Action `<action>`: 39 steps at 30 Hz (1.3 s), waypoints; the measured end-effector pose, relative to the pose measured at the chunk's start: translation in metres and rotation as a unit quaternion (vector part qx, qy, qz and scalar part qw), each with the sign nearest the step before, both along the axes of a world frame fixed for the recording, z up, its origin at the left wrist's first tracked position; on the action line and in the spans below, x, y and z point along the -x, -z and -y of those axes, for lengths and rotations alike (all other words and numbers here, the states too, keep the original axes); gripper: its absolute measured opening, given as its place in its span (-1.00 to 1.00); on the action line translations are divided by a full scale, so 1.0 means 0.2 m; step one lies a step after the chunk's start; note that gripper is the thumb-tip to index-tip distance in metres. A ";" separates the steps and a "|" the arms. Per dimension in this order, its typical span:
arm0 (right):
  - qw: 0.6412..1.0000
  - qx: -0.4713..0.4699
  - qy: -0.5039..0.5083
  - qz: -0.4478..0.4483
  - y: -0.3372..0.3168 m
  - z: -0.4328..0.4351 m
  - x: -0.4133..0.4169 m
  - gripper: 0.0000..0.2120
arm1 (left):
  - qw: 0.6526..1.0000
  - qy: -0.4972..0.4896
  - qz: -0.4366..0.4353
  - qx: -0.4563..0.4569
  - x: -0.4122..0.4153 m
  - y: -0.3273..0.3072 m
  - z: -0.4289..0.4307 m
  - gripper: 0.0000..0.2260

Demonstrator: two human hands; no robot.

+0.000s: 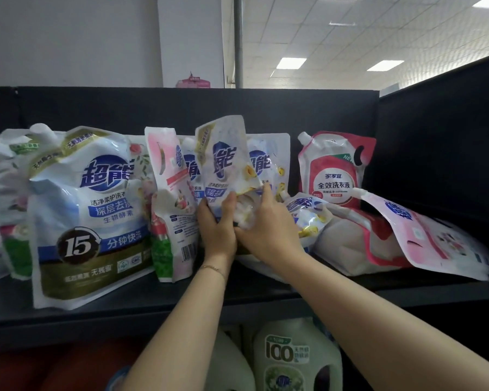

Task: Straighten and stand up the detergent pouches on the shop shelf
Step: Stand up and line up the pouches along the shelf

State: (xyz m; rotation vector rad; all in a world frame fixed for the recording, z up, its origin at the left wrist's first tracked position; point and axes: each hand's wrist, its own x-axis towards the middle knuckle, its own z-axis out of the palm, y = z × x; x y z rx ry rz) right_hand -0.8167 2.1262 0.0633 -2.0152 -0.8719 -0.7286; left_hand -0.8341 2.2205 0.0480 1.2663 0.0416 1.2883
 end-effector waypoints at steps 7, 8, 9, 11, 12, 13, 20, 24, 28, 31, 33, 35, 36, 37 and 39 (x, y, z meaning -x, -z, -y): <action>0.997 -0.013 -0.067 -0.031 0.07 0.03 -0.03 -0.09 | 0.999 0.026 -0.036 -0.022 0.01 0.00 -0.02 -0.72; 0.996 -0.019 -0.077 -0.046 0.08 0.03 -0.04 -0.14 | 0.998 0.027 -0.048 -0.028 0.02 -0.01 -0.02 -0.78; 0.994 -0.023 -0.087 -0.060 0.08 0.03 -0.06 -0.21 | 0.997 0.022 -0.065 -0.037 0.02 -0.03 -0.01 -0.78; 0.991 -0.013 -0.105 -0.084 0.09 0.03 -0.09 -0.30 | 0.993 0.013 -0.104 -0.052 0.01 -0.05 -0.04 -0.81; 0.989 -0.004 -0.114 -0.091 0.09 0.03 -0.10 -0.29 | 0.990 0.009 -0.129 -0.058 0.02 -0.07 -0.06 -0.80; 0.988 0.006 -0.117 -0.098 0.09 0.03 -0.10 -0.25 | 0.985 0.007 -0.159 -0.062 0.02 -0.09 -0.07 -0.74; 0.991 0.058 -0.043 -0.109 0.09 -0.11 -0.04 -0.10 | 0.904 -0.158 -0.233 -0.320 0.09 -0.27 0.01 -0.24; 0.993 0.079 -0.008 -0.090 0.17 -0.21 0.13 -0.06 | 0.872 -0.252 -0.244 -0.343 0.10 -0.37 0.01 -0.71; 0.983 0.148 -0.055 -0.096 0.22 -0.22 0.23 0.07 | 0.851 -0.314 -0.259 -0.333 0.14 -0.39 -0.08 -0.73; 0.970 0.202 -0.073 -0.111 0.16 -0.18 0.21 0.02 | 0.876 -0.282 -0.208 -0.332 0.16 -0.36 -0.09 -0.80; 0.969 0.192 -0.093 -0.123 0.10 -0.12 0.16 -0.24 | 0.879 -0.289 -0.144 -0.352 0.18 -0.33 -0.07 -0.66; 0.976 0.136 -0.103 -0.138 0.05 -0.05 0.12 -0.62 | 0.873 -0.303 -0.096 -0.370 0.20 -0.30 -0.06 -0.58; 0.980 0.104 -0.100 -0.141 0.04 -0.01 0.10 -0.71 | 0.868 -0.315 -0.076 -0.376 0.21 -0.30 -0.05 -0.57; 0.984 0.080 -0.089 -0.128 0.02 0.03 0.08 -0.76 | 0.860 -0.330 -0.059 -0.384 0.22 -0.29 -0.06 -0.57; 0.993 0.045 -0.064 -0.084 0.01 0.10 0.06 -0.82 | 0.822 -0.366 -0.031 -0.436 0.24 -0.26 -0.06 -0.55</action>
